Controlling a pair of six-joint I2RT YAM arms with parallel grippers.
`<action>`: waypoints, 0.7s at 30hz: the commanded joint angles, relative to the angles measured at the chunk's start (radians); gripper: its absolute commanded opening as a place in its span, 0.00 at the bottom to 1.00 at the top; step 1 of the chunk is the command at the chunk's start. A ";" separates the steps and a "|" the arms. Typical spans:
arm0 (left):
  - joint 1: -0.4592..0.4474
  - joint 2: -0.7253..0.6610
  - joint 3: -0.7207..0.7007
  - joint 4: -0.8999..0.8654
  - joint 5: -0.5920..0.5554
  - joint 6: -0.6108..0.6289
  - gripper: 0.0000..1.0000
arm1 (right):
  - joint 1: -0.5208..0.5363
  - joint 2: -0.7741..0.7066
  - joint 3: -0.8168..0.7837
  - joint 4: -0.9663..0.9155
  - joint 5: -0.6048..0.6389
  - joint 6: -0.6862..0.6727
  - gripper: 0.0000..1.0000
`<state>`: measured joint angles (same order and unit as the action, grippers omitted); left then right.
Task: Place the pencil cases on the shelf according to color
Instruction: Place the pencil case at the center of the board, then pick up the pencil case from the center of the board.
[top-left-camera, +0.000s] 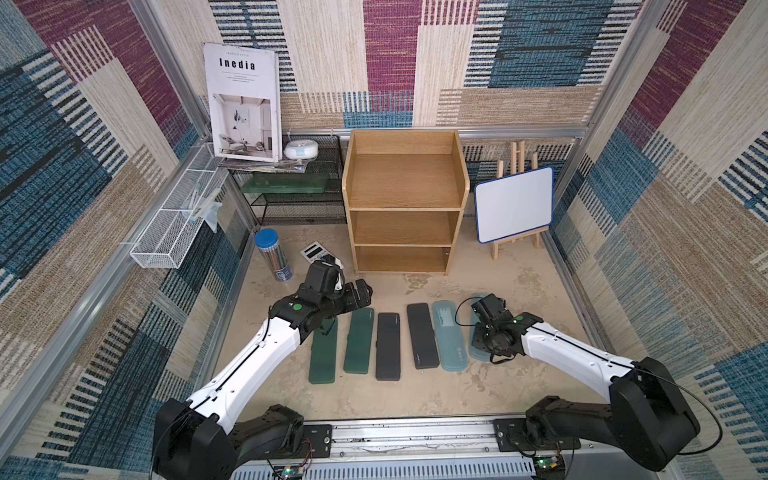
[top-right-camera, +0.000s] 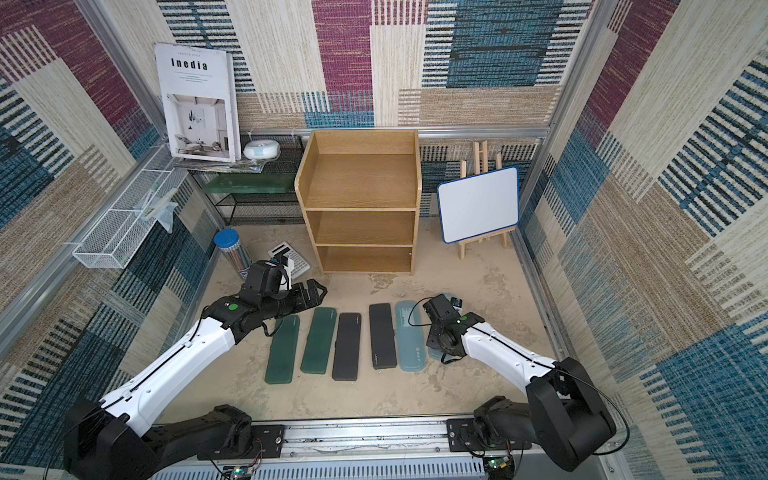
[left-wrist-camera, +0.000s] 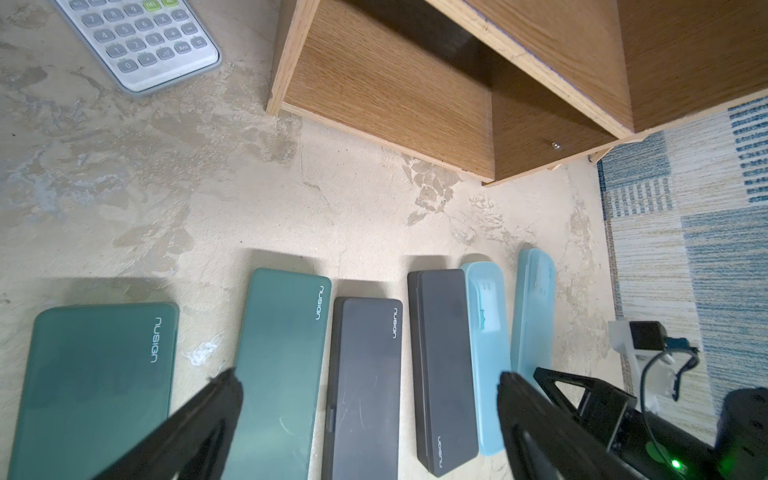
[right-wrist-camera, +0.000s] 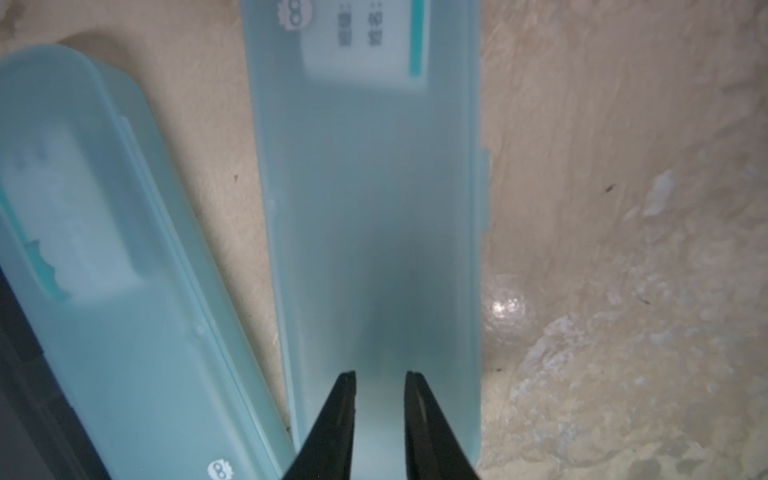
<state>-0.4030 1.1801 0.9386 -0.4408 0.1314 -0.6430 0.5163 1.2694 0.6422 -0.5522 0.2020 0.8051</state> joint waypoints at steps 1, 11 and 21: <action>0.000 -0.004 0.000 0.024 0.005 0.011 1.00 | 0.000 -0.019 0.023 -0.084 -0.001 -0.002 0.32; 0.000 -0.006 0.020 0.007 -0.017 0.035 1.00 | -0.001 -0.055 0.097 -0.184 0.042 -0.007 0.99; 0.000 0.005 0.020 0.004 -0.014 0.046 1.00 | -0.001 0.084 0.039 -0.084 -0.053 -0.027 1.00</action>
<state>-0.4034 1.1843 0.9524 -0.4473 0.1265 -0.6132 0.5156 1.3281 0.6788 -0.6590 0.1696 0.7914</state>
